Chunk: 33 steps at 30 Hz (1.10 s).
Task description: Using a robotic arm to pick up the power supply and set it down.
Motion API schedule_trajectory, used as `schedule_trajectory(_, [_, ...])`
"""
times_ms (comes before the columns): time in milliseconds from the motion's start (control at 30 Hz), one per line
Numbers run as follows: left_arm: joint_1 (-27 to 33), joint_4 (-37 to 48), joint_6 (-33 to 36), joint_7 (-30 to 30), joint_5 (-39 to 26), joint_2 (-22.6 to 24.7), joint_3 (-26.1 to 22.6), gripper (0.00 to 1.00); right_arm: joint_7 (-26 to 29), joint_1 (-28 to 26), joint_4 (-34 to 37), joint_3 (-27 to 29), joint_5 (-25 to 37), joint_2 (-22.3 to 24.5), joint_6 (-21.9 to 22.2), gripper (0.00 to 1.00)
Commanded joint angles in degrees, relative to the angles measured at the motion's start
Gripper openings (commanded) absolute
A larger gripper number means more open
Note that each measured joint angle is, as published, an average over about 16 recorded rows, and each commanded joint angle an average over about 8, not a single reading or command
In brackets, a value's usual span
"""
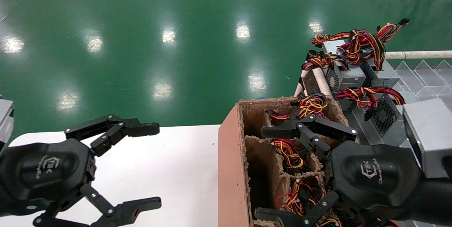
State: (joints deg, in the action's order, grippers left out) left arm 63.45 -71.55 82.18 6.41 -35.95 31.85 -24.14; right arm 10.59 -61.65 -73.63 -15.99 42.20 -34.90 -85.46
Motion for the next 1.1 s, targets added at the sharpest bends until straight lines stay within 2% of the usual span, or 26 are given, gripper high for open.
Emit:
schedule_trajectory(33, [0.0,0.0,0.0,0.0,0.0,0.0,0.0,0.0,0.1,0.1,0.0,0.0,-0.2,0.0,-0.2,1.0])
schedule_trajectory(233, [0.0,0.0,0.0,0.0,0.0,0.0,0.0,0.0,-1.1,-0.8,0.4,0.0,3.0,0.3,2.3,1.0])
schedule_trajectory(533, [0.0,0.0,0.0,0.0,0.0,0.0,0.0,0.0,-2.6,-3.0,2.2,-2.3,15.0,-0.7,11.9,1.0])
schedule_trajectory(567, [0.0,0.0,0.0,0.0,0.0,0.0,0.0,0.0,-2.2,-3.2,2.3,-2.8,16.4,-0.9,12.8,0.94])
schedule_trajectory(600, [0.0,0.0,0.0,0.0,0.0,0.0,0.0,0.0,-1.7,-3.4,2.4,-3.4,17.7,-1.1,13.5,0.85])
schedule_trajectory(800, [0.0,0.0,0.0,0.0,0.0,0.0,0.0,0.0,1.4,-4.3,3.4,-5.8,22.5,-1.8,15.7,0.1])
schedule_trajectory(833, [0.0,0.0,0.0,0.0,0.0,0.0,0.0,0.0,1.8,-4.4,3.7,-6.0,22.9,-1.8,15.9,0.03])
schedule_trajectory(867, [0.0,0.0,0.0,0.0,0.0,0.0,0.0,0.0,2.0,-4.4,4.1,-6.2,23.3,-1.9,16.0,0.0])
schedule_trajectory(1100, [0.0,0.0,0.0,0.0,0.0,0.0,0.0,0.0,2.2,-3.7,7.5,-6.8,24.0,-2.3,16.4,0.0])
